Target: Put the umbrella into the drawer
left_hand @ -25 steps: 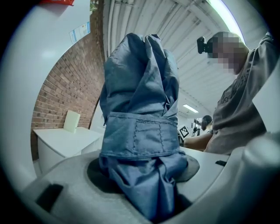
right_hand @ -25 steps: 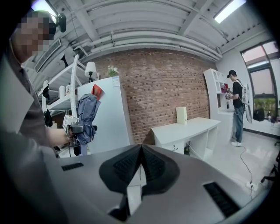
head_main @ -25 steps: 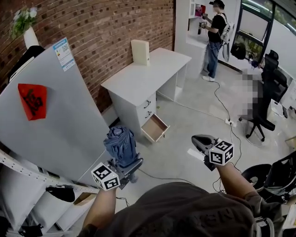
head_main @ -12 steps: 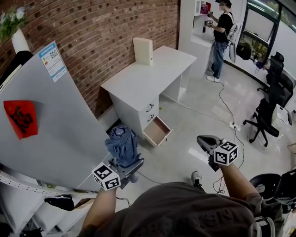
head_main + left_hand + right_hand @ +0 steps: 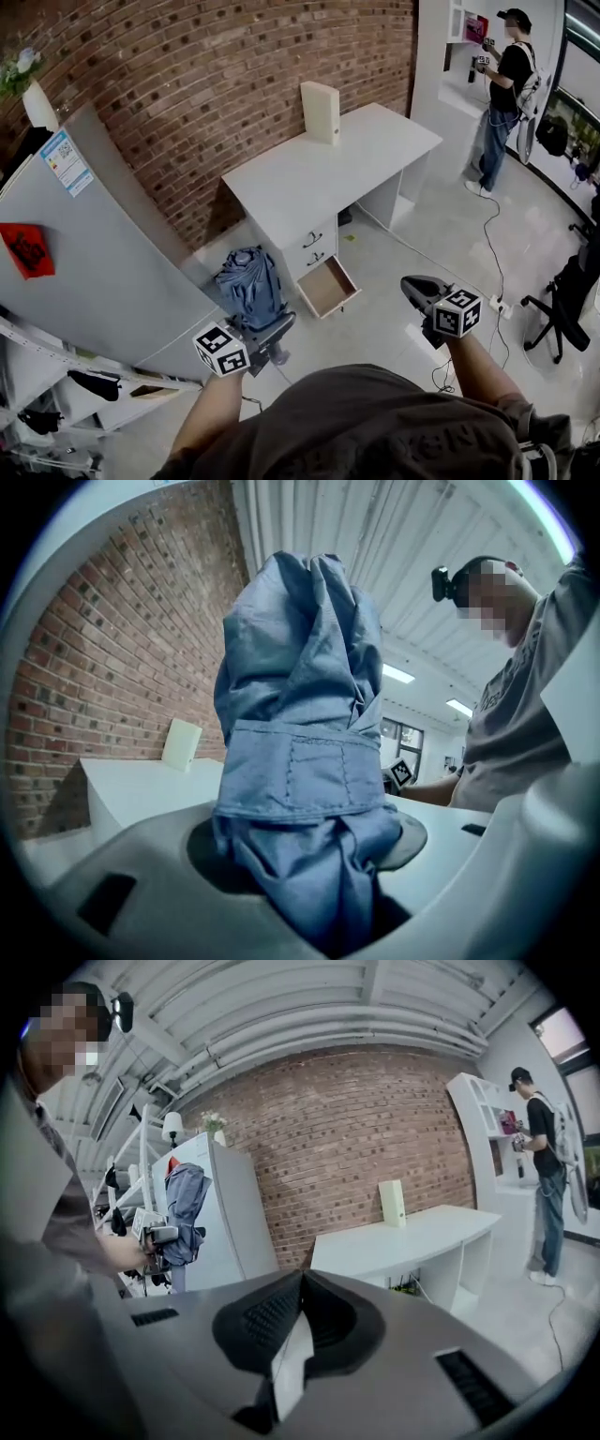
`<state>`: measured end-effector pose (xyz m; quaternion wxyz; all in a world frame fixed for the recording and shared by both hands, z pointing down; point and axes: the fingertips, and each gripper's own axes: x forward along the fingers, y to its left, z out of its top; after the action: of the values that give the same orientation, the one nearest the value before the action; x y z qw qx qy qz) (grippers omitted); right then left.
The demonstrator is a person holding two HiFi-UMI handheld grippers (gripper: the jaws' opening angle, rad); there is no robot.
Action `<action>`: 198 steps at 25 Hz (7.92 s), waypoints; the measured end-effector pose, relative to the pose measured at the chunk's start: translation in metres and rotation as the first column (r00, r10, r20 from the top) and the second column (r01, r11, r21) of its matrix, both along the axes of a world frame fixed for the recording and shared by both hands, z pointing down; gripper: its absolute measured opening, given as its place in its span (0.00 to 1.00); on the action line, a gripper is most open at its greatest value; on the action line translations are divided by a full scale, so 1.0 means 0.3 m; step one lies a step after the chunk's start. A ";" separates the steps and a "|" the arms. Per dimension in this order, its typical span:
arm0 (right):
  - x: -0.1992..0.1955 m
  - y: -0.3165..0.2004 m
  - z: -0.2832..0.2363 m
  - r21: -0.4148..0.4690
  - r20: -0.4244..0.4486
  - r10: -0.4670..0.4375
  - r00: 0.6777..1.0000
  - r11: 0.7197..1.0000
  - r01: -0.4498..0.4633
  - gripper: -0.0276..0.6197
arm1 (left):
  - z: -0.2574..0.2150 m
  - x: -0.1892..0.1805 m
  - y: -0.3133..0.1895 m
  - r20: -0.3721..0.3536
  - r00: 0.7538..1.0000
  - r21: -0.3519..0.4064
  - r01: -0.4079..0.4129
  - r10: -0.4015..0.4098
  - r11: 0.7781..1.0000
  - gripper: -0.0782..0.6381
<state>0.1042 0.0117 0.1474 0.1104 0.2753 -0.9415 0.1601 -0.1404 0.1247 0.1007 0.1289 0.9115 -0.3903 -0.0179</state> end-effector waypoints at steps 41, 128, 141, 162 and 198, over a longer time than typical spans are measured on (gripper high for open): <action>-0.241 -0.775 0.627 0.024 -0.159 -0.036 0.987 0.999 0.040 0.03 | 0.855 -0.104 -0.764 0.187 0.974 -0.273 -0.070 0.124 0.959 0.46; -0.017 -1.022 2.416 -0.152 -0.153 0.051 0.987 0.986 -0.074 0.03 | 3.150 -0.108 -1.538 0.305 0.949 -0.763 0.294 -0.081 0.575 0.59; -0.058 -0.972 2.246 -0.100 -0.199 0.060 0.978 0.992 -0.081 0.03 | 2.833 -0.071 -1.438 0.272 0.956 -0.609 0.256 -0.105 0.751 0.58; -0.093 -0.821 1.112 -0.159 -0.156 0.148 0.977 0.972 -0.173 0.03 | 1.263 -0.025 -0.983 0.039 0.999 -0.315 0.017 -0.005 0.949 0.12; -0.362 -0.540 -0.317 0.255 0.017 -0.086 0.996 0.964 0.079 0.03 | -0.157 -0.310 -0.566 0.024 0.975 0.133 0.217 -0.222 0.967 0.12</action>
<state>-0.0045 -0.1504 0.0524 0.0679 0.2454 -0.9663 0.0373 -0.2334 -0.0452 0.0536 0.0593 0.8692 -0.4893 -0.0399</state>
